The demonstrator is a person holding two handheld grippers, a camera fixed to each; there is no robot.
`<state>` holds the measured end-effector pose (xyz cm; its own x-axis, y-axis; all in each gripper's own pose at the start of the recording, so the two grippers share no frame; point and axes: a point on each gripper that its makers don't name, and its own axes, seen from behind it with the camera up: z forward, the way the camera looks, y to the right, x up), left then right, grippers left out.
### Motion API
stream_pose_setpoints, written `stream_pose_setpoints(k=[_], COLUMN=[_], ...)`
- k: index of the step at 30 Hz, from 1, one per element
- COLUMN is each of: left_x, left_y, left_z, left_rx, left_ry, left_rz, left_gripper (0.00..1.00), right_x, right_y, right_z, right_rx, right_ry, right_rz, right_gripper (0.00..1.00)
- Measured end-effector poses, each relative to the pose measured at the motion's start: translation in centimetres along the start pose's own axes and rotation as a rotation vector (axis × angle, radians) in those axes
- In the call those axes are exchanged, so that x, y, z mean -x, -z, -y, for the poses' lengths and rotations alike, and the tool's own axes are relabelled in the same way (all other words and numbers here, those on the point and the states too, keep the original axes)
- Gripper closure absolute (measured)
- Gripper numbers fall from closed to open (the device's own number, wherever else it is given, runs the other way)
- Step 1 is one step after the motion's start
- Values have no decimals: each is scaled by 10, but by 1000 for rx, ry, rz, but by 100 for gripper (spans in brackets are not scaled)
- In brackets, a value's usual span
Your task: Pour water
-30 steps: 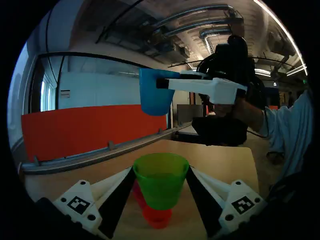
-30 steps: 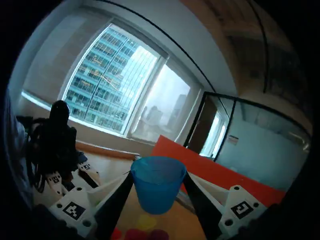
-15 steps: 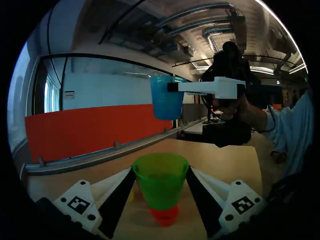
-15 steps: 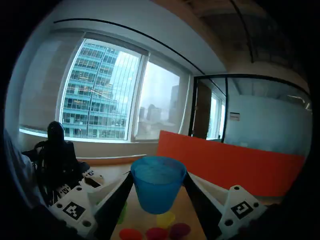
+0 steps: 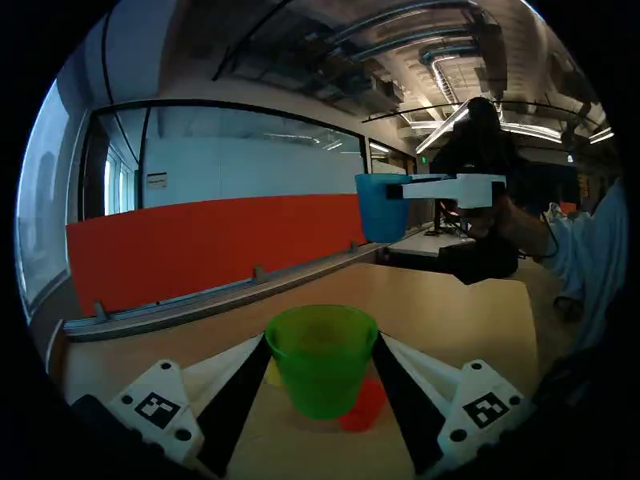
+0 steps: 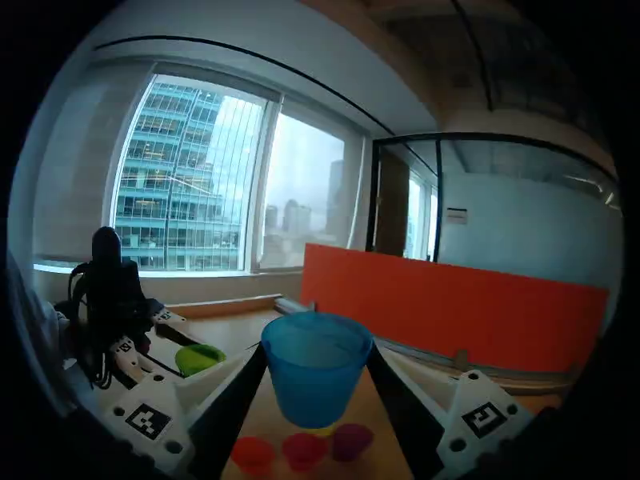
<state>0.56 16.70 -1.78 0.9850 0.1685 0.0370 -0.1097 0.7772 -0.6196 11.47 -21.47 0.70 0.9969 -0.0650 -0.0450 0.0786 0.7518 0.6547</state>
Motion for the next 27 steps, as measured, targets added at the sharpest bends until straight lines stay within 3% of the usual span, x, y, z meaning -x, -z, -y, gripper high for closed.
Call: stream_pose_setpoints(k=[8,20,27], left_x=[14,34,55], left_y=[4,-1,-7], left_z=[14,19,24], left_rx=[-27,-32,-35], left_ry=[1,7,10], left_rz=[30,77,137], left_gripper=[13,13,13], right_x=[22,59,90], right_y=[6,6,8], right_z=[-6,-8,-9], right_rx=[11,10,5], right_ry=[-12,-57,-74], right_rz=[29,69,118], right_gripper=[9,9,9])
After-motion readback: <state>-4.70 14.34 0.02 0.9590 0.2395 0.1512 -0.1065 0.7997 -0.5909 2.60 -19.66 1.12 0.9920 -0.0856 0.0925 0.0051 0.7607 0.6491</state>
